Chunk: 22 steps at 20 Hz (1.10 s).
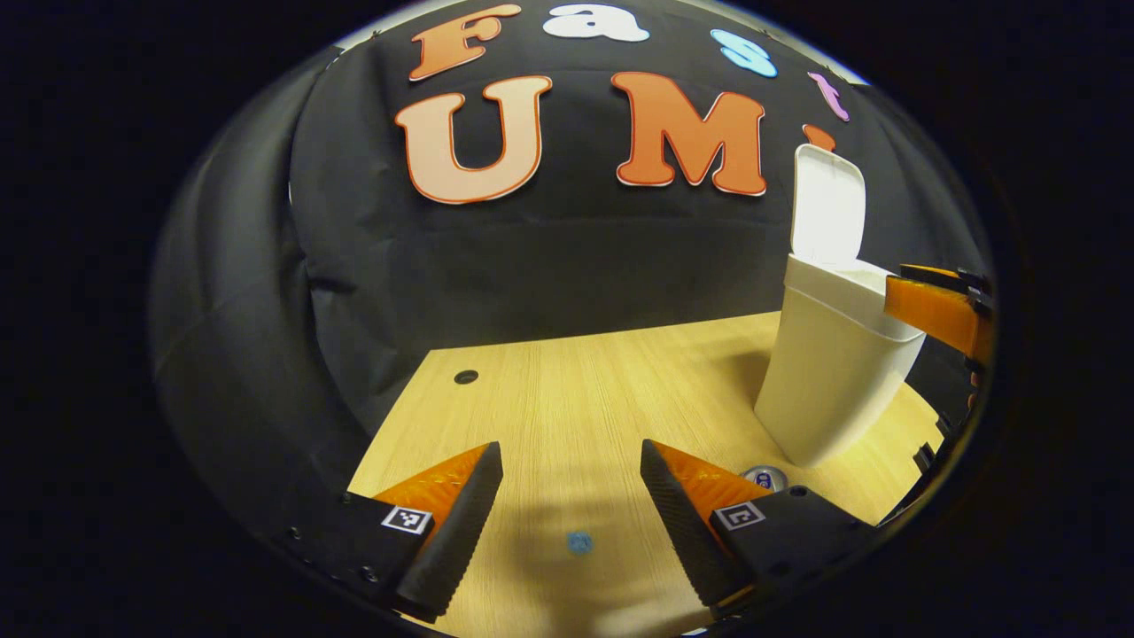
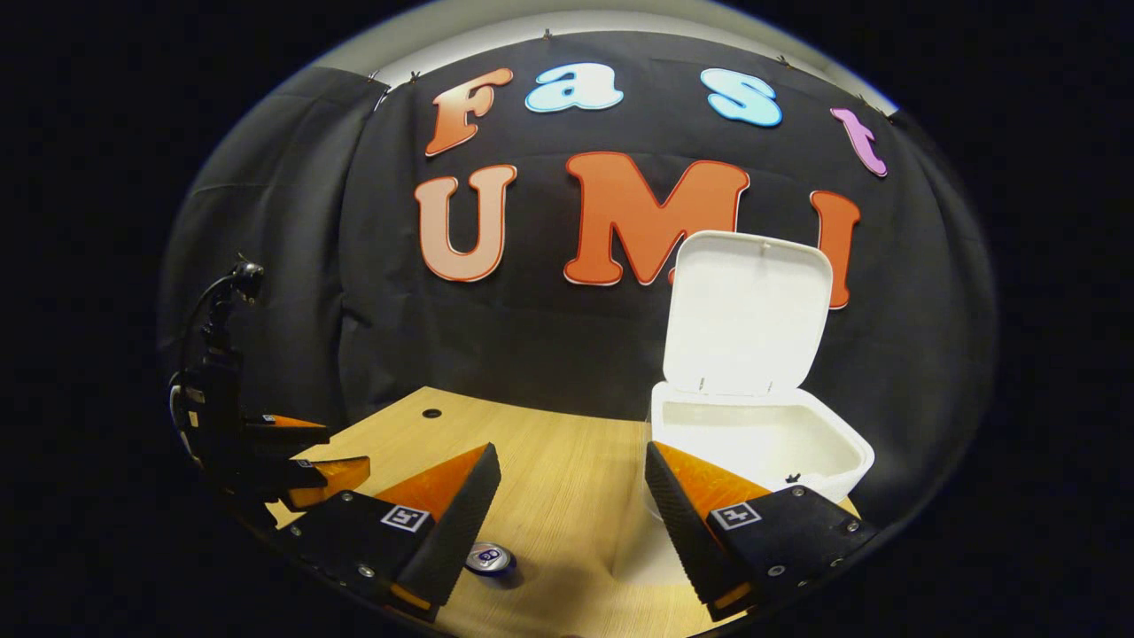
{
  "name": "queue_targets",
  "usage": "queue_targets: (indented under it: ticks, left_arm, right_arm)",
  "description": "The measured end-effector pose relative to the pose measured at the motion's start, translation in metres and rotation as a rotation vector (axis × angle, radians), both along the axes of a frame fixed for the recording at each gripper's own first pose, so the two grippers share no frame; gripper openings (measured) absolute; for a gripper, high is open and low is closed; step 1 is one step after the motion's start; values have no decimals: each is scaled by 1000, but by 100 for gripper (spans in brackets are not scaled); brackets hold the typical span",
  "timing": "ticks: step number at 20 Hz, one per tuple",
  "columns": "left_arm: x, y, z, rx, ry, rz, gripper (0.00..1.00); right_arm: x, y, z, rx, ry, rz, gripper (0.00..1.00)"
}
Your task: Press the lid of the desktop garbage bin to open it, pick up the crumpled paper on the desktop and throw it into the bin, then pick up the pop can on the desktop and drop it into the bin, and finally close the garbage bin lid.
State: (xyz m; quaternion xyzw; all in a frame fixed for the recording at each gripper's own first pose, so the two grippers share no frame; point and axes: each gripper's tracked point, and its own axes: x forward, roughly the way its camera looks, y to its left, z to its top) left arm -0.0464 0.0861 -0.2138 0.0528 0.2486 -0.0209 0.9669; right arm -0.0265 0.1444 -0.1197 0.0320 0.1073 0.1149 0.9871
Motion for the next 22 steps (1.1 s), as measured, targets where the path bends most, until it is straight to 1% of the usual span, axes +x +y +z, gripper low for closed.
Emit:
queue_targets:
  ticks: [1, 2, 3, 6, 7, 8, 9, 10, 14, 15, 16, 19, 20, 21, 22]
  left_arm:
    - [-2, -1, -7, -5, 5, -7, 100]
    - [-1, -3, -13, -10, 7, -16, 95]
    - [0, -4, -19, -17, 7, -29, 100]
    - [-1, -7, -41, -3, 32, -61, 100]
    - [-1, -8, -49, 0, 43, -69, 96]
    - [-2, -9, -56, -2, 59, -76, 100]
    - [-4, -11, -65, -1, 74, -81, 95]
    - [-5, -10, -73, 3, 89, -82, 100]
    - [-11, -4, -103, 5, 137, -79, 100]
    - [-13, -3, -112, 8, 151, -79, 95]
    - [-13, -1, -119, 10, 163, -80, 100]
    - [-19, 4, -144, 23, 205, -84, 100]
    - [-21, 5, -151, 28, 226, -88, 100]
    - [-22, 7, -158, 30, 235, -92, 100]
    - [-23, 8, -162, 32, 240, -94, 100]
  right_arm:
    - [-1, 4, -6, -3, 15, 13, 99]
    - [-2, 9, -13, -6, 29, 29, 99]
    - [-1, 14, -19, -9, 44, 42, 99]
    - [-4, 31, -48, -9, 101, 91, 99]
    - [-4, 37, -57, -12, 120, 108, 99]
    - [-4, 42, -65, -16, 136, 124, 99]
    - [-4, 46, -71, -19, 147, 140, 100]
    - [-6, 51, -78, -21, 153, 158, 99]
    - [-11, 63, -109, -54, 208, 218, 100]
    - [-10, 68, -115, -60, 220, 229, 100]
    - [-11, 70, -122, -67, 233, 240, 100]
    - [-16, 74, -144, -85, 274, 268, 99]
    - [-18, 75, -149, -95, 287, 274, 97]
    - [-19, 75, -148, -103, 298, 284, 100]
    - [-18, 75, -149, -111, 307, 289, 100]
